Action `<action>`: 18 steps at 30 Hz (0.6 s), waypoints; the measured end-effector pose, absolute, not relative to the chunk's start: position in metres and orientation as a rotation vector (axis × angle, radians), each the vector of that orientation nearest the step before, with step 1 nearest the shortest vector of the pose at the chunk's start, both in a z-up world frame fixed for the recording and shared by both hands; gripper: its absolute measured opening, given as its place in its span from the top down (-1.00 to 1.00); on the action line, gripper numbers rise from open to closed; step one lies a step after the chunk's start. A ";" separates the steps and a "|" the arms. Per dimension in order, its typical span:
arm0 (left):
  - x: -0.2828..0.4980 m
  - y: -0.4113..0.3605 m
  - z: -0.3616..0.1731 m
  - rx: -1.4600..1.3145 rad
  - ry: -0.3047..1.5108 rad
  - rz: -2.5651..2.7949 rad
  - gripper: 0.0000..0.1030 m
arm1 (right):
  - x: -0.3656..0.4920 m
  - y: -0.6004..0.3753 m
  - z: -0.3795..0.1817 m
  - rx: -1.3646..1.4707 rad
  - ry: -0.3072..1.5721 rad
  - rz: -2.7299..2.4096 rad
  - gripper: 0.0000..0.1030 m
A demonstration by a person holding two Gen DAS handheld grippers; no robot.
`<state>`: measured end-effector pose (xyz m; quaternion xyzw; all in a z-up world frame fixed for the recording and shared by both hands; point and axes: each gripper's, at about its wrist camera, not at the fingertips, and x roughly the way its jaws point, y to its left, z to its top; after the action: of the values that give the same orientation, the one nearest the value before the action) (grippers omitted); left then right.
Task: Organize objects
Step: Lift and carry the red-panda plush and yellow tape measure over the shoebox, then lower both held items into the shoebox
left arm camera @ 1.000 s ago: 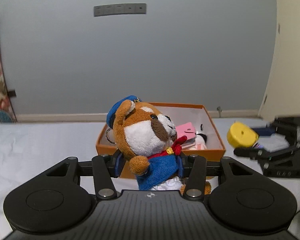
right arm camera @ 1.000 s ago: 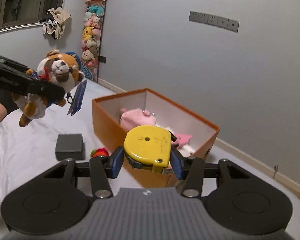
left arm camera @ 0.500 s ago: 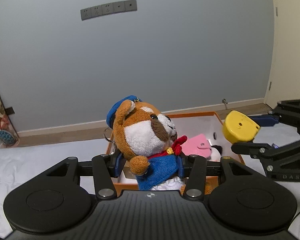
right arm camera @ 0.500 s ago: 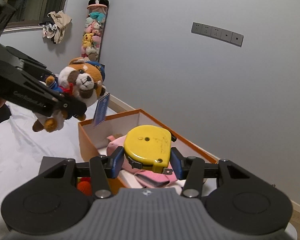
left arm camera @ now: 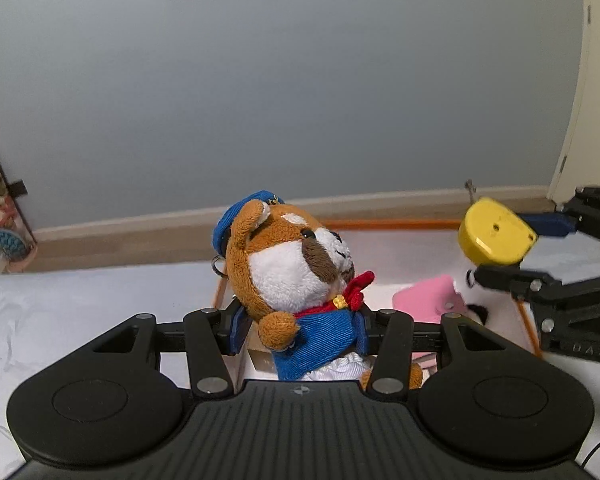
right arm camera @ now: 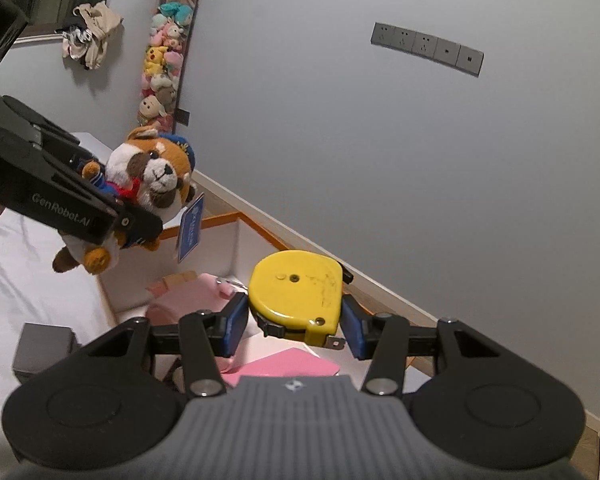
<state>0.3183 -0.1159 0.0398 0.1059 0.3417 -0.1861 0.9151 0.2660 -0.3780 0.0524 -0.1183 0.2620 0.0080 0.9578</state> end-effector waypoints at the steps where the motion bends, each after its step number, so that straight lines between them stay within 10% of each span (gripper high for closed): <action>1: 0.321 -0.117 0.035 0.225 0.719 -0.379 -0.09 | 0.271 -0.380 0.051 -0.240 0.538 0.015 0.00; 18: 0.352 -0.138 -0.010 0.303 0.870 -0.229 -0.10 | 0.323 -0.382 0.013 -0.279 0.644 0.014 0.00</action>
<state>0.3523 -0.1381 -0.0097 0.1456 0.4189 -0.1105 0.8895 0.3235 -0.3815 0.0131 -0.1367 0.3154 0.0070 0.9390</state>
